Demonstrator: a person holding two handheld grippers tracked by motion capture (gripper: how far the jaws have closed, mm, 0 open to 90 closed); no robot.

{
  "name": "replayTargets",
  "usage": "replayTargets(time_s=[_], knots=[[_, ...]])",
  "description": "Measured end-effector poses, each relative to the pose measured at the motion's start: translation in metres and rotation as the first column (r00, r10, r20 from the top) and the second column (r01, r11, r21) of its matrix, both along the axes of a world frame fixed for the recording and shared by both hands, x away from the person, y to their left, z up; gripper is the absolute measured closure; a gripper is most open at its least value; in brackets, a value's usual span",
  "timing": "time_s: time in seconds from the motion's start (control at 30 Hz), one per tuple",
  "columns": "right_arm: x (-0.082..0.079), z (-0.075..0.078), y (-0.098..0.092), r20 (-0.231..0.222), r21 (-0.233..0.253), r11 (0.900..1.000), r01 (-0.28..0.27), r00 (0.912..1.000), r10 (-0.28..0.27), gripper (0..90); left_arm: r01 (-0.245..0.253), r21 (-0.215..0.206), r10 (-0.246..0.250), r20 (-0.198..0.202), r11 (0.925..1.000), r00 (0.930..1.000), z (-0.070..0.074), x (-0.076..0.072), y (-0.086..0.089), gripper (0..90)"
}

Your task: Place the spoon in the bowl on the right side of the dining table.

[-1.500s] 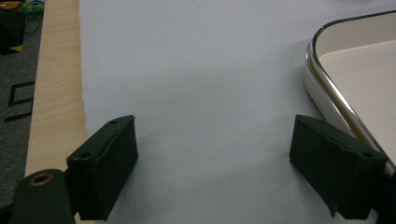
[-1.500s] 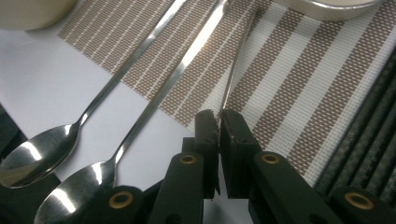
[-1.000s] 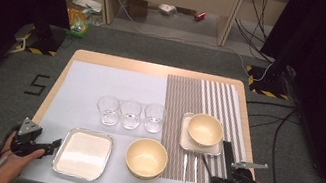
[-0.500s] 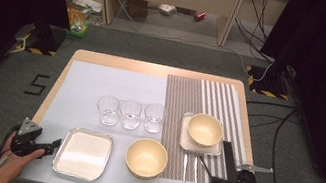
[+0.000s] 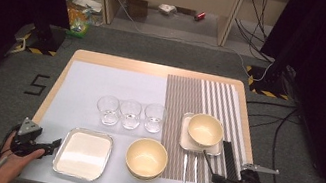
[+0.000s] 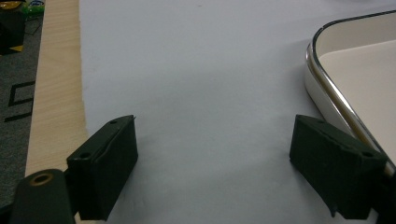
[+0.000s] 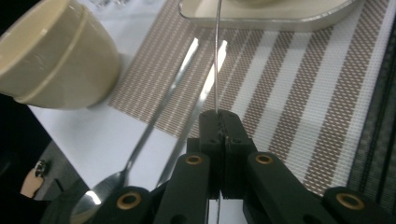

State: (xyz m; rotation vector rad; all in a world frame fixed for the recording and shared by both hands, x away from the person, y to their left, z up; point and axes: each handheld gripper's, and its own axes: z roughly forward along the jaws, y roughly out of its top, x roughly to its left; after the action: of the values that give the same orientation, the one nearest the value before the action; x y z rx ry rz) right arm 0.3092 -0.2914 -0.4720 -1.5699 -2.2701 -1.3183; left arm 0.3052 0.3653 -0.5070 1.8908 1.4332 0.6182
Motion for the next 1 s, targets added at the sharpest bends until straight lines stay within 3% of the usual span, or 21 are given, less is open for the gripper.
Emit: replayTargets(time_s=[0.2,0.47,0.63,1.0], knots=[[-0.003,0.006,0.001,0.025,0.053,0.998,-0.017,0.9996,0.016,89.8,0.000,0.000,0.000,0.000,1.0000,1.0000,0.000,0.000,0.000,14.4],[0.001,0.020,0.004,0.073,0.083,0.996,-0.042,0.9967,0.036,89.8,0.000,0.000,0.000,0.000,1.0000,1.0000,0.000,0.000,0.000,14.4],[0.008,0.030,0.007,0.110,0.092,0.994,-0.054,0.9929,0.044,89.8,0.003,-0.001,-0.003,-0.005,1.0000,1.0000,0.000,0.000,0.000,14.4],[0.028,0.054,0.013,0.147,0.114,0.992,-0.052,0.9885,0.035,89.8,0.004,-0.001,-0.004,-0.006,1.0000,1.0000,0.000,0.000,0.000,14.4]])
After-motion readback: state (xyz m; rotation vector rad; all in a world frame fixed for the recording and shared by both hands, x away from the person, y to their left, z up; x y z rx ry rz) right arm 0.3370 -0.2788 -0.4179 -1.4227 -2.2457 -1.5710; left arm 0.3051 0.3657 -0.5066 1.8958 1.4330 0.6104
